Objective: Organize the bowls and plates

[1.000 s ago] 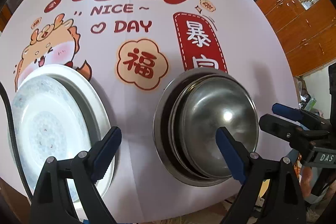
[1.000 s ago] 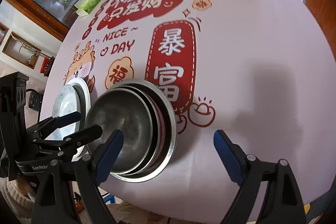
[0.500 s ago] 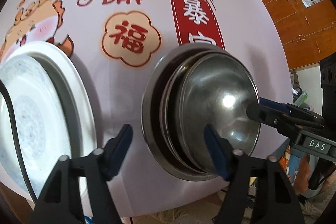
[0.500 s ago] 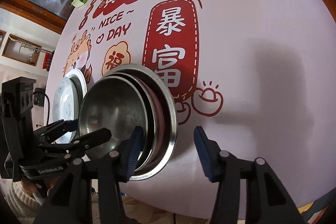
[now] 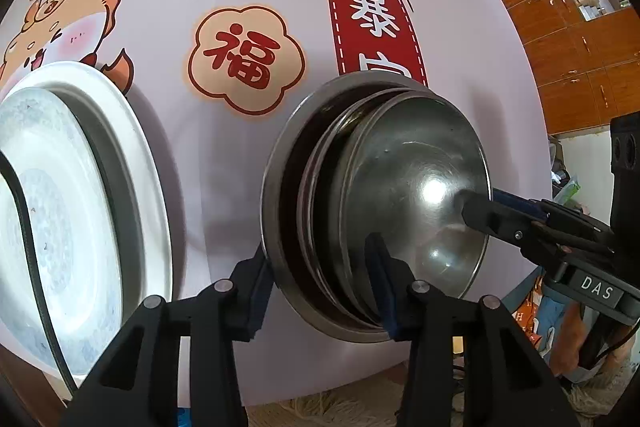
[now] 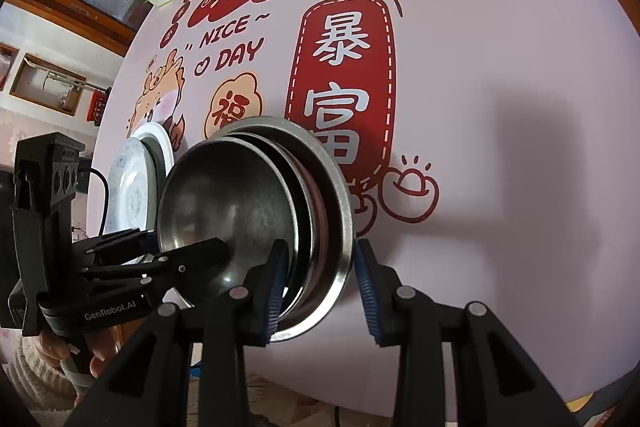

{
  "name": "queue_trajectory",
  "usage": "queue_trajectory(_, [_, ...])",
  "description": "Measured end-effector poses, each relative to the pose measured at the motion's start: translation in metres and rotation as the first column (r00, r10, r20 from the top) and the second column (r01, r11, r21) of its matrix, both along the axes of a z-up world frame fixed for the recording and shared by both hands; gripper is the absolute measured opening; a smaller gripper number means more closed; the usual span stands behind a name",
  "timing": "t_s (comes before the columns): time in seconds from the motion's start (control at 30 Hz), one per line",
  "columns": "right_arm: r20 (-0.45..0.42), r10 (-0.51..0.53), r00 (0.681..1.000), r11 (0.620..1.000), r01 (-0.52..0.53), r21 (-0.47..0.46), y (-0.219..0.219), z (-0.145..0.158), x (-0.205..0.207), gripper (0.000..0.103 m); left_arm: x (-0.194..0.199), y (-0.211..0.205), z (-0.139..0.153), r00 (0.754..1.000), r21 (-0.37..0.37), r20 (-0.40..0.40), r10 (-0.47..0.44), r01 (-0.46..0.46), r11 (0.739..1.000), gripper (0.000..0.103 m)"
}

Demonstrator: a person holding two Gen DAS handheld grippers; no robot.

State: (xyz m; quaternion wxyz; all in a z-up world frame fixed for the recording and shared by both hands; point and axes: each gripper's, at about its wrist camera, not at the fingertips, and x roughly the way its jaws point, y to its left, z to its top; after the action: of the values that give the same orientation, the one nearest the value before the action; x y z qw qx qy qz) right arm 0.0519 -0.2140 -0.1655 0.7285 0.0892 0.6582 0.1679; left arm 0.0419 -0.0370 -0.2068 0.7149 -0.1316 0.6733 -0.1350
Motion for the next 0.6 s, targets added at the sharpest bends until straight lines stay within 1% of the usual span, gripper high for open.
queue_trajectory(0.23, [-0.038,-0.010,0.999,1.000,0.009,-0.003,-0.002,-0.002,0.002,0.034,0.000,-0.002,0.003,1.000,0.017,-0.002,0.007,-0.007,1.000,0.039])
queue_trajectory(0.4, [-0.073,-0.018,0.997,1.000,0.018,0.003,-0.005,-0.003,0.004,0.034,-0.001,-0.001,0.005,1.000,0.010,-0.008,0.020,-0.020,1.000,0.038])
queue_trajectory(0.6, [-0.074,0.002,0.997,1.000,-0.003,-0.008,-0.005,0.004,0.011,0.034,0.001,-0.002,0.011,0.999,0.014,-0.001,0.040,-0.040,0.999,0.038])
